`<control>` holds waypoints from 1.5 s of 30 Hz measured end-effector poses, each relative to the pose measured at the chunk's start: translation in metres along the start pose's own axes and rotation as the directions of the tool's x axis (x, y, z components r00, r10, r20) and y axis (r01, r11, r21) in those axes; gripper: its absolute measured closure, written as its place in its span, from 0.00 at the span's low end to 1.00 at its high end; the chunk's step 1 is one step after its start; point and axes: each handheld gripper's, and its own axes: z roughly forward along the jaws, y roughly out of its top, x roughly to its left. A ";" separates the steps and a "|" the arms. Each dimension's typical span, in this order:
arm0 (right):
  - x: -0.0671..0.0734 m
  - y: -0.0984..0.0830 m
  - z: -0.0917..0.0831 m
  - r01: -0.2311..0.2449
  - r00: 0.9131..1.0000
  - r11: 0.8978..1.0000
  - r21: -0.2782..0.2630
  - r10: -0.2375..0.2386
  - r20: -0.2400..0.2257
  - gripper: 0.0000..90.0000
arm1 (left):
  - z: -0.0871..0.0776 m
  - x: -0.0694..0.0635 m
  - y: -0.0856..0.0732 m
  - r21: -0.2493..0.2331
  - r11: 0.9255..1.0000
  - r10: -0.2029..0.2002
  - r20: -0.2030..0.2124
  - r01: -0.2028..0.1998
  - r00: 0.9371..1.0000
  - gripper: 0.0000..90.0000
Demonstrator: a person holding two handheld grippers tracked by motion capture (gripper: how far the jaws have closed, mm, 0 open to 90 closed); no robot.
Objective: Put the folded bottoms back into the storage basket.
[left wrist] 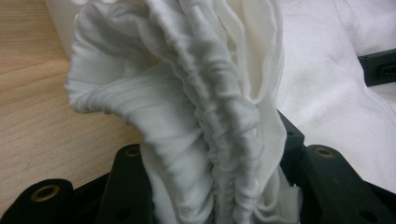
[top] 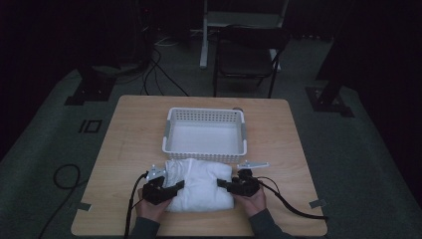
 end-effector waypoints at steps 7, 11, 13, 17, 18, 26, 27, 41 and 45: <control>0.003 0.000 -0.005 0.002 1.000 1.000 -0.013 -0.002 -0.013 0.75 | -0.006 -0.004 0.001 -0.011 1.000 0.001 0.002 -0.001 1.000 0.61; 0.005 0.001 -0.008 0.006 1.000 1.000 -0.021 -0.006 -0.012 0.75 | -0.010 -0.006 0.003 -0.018 1.000 0.010 0.003 -0.010 1.000 0.61; 0.007 0.002 -0.010 0.018 1.000 0.999 -0.029 -0.018 -0.006 0.75 | -0.011 -0.008 0.004 -0.026 1.000 0.009 0.003 -0.009 1.000 0.61; 0.009 0.003 -0.012 0.027 1.000 0.999 -0.034 -0.027 -0.004 0.75 | -0.015 -0.009 0.005 -0.038 0.999 0.011 0.004 -0.011 1.000 0.61; 0.010 0.004 -0.013 0.031 1.000 0.999 -0.037 -0.031 -0.003 0.75 | -0.016 -0.009 0.006 -0.041 0.999 0.012 0.005 -0.011 1.000 0.61; 0.015 0.007 -0.019 0.049 0.999 0.998 -0.048 -0.049 0.006 0.75 | -0.020 -0.011 0.008 -0.054 0.998 0.014 0.013 -0.013 1.000 0.61; 0.016 0.007 -0.020 0.053 0.999 0.997 -0.050 -0.053 0.007 0.75 | -0.021 -0.011 0.009 -0.058 0.998 0.014 0.013 -0.013 1.000 0.61; 0.023 0.012 -0.029 0.079 0.997 0.994 -0.070 -0.078 0.013 0.75 | -0.030 -0.017 0.014 -0.078 0.997 0.016 0.021 -0.015 1.000 0.61; 0.025 0.015 -0.031 0.090 0.996 0.993 -0.073 -0.089 0.017 0.75 | -0.032 -0.018 0.015 -0.082 0.996 0.020 0.021 -0.018 1.000 0.61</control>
